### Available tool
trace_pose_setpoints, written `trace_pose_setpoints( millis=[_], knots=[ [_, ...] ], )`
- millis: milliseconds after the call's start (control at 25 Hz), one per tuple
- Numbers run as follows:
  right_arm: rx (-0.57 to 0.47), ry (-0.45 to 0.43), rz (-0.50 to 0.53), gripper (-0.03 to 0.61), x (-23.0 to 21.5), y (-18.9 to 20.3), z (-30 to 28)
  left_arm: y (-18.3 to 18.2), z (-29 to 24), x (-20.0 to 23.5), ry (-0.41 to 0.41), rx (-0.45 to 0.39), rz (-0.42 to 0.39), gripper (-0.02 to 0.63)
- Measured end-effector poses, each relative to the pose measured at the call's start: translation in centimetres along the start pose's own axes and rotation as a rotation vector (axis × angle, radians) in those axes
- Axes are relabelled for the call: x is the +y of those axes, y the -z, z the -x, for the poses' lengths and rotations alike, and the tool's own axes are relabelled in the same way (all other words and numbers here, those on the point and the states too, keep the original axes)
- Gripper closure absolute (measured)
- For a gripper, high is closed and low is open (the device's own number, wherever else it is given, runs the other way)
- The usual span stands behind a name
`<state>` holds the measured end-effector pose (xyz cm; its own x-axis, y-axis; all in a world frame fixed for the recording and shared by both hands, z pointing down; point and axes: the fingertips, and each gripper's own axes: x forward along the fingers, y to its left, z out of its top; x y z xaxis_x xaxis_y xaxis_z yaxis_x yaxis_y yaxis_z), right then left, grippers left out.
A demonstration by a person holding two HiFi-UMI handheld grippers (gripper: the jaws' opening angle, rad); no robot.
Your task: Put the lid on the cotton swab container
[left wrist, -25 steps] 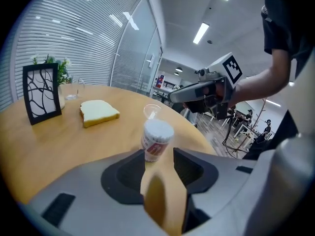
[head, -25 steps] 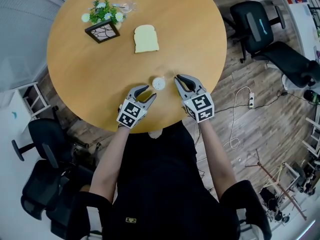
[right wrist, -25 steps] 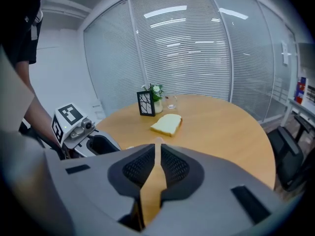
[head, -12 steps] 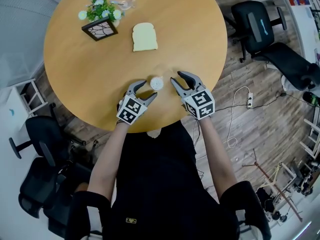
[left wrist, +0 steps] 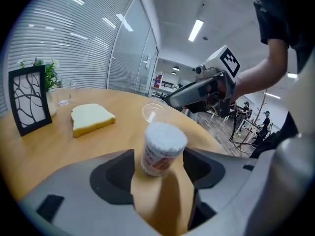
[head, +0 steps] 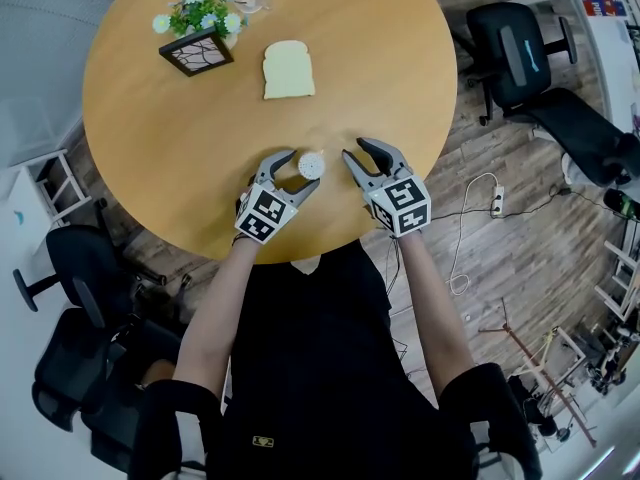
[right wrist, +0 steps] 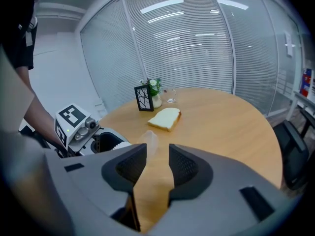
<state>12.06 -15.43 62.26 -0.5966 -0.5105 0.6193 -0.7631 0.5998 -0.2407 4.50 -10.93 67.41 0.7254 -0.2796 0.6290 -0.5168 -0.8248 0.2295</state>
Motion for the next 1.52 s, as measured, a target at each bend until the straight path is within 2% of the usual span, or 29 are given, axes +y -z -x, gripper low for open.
trace_pose_setpoints(
  millis=[360, 440, 680, 720, 800, 880, 960, 1040, 1160, 1520],
  knots=[
    [-0.003, -0.01, -0.028, 0.456, -0.5, 0.4, -0.1, 0.3, -1.3, 0.0, 0.004, 0.005, -0.022, 0.326],
    [-0.051, -0.051, -0.129, 0.456, -0.5, -0.1, -0.1, 0.4, -1.4, 0.0, 0.0, 0.011, -0.04, 0.346],
    [-0.267, -0.143, -0.585, 0.499, -3.3, -2.4, 0.2, 0.5, -1.4, -0.1, -0.023, 0.008, -0.065, 0.354],
    [-0.28, -0.171, -0.638, 0.496, -3.6, -2.6, -0.1, 0.5, -1.4, 0.0, -0.027, 0.008, -0.068, 0.354],
    [-0.271, -0.219, -0.694, 0.445, -3.6, -2.4, -0.8, 0.5, -1.5, 0.0, -0.034, 0.007, -0.072, 0.356],
    [-0.244, -0.198, -0.684, 0.448, -3.8, -1.9, -1.4, 0.6, -1.5, -0.1, -0.035, 0.007, -0.075, 0.357],
    [-0.21, -0.129, -0.646, 0.528, -4.5, -1.0, -1.8, 0.6, -1.5, -0.1, -0.036, 0.008, -0.078, 0.357],
    [-0.166, -0.098, -0.605, 0.558, -4.6, 0.0, -2.6, 0.6, -1.5, 0.0, -0.039, 0.008, -0.084, 0.357],
    [-0.128, -0.118, -0.572, 0.561, -3.9, 0.7, -3.4, 0.7, -1.6, 0.0, -0.043, 0.007, -0.09, 0.359],
    [-0.117, -0.17, -0.574, 0.561, -2.3, 0.3, -3.2, 0.7, -1.5, 0.0, -0.039, 0.01, -0.095, 0.36]
  ],
)
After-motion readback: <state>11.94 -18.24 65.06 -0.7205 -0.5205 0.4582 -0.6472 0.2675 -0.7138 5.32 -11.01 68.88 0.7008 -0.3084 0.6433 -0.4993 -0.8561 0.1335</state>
